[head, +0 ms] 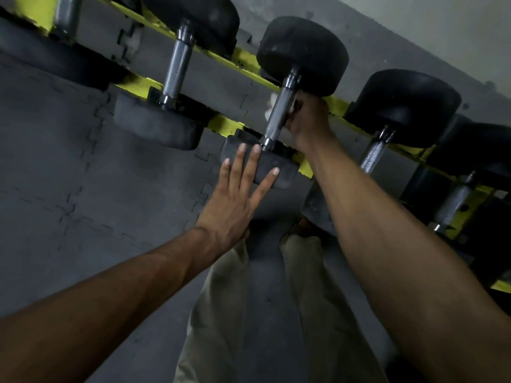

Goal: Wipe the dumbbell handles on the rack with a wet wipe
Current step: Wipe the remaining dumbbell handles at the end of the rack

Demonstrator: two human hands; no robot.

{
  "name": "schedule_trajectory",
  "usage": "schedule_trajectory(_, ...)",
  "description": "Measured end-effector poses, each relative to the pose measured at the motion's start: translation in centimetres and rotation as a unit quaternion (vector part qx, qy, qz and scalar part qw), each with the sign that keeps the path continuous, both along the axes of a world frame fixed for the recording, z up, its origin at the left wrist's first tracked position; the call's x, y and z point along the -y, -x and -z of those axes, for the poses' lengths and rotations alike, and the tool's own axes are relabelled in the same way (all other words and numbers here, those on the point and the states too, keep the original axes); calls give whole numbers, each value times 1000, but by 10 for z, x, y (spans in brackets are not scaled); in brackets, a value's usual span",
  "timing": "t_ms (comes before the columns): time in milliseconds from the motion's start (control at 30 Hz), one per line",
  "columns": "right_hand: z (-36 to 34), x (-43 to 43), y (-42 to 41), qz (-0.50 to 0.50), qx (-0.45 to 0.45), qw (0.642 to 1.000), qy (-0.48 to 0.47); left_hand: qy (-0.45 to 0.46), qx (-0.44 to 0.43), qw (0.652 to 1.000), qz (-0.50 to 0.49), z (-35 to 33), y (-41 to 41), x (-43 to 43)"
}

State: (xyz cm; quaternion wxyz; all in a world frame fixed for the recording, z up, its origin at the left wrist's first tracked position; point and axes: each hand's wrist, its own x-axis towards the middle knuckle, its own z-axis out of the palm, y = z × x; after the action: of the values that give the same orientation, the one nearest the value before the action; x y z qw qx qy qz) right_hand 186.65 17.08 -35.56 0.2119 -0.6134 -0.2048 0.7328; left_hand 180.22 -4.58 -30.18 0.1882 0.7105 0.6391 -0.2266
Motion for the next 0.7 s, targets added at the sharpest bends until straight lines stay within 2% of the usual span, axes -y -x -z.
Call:
schedule_trajectory(67,3,-8,9,51,-18,998,-14,0,0,1000,4,0,0,-1)
schedule_trajectory(200,3,25,-8,14,54,998,-17,-3,-3,1000,6,-4,-1,-2)
schedule_trajectory(267,-2,31,-21,-75,139,986,-46,1,-1,1000,6,-7,0,-3)
schedule_trajectory(400,-17,35,-40,-268,214,932,-122,-2,10,1000,1,-15,1,-4)
schedule_trajectory(433,-22,34,-45,-290,218,921,-140,1,15,1000,-1,-18,1,-5)
schedule_trajectory(567,-54,24,-73,-298,171,924,-170,8,42,999,0,-34,-12,-13)
schedule_trajectory(600,-56,19,-87,-330,194,897,-222,1,55,998,9,-37,-20,-15)
schedule_trajectory(633,-58,14,-103,-367,227,854,-289,-3,71,997,16,-39,-30,-17)
schedule_trajectory(700,-58,2,-140,-455,296,741,-397,-1,107,994,25,-41,-55,-20)
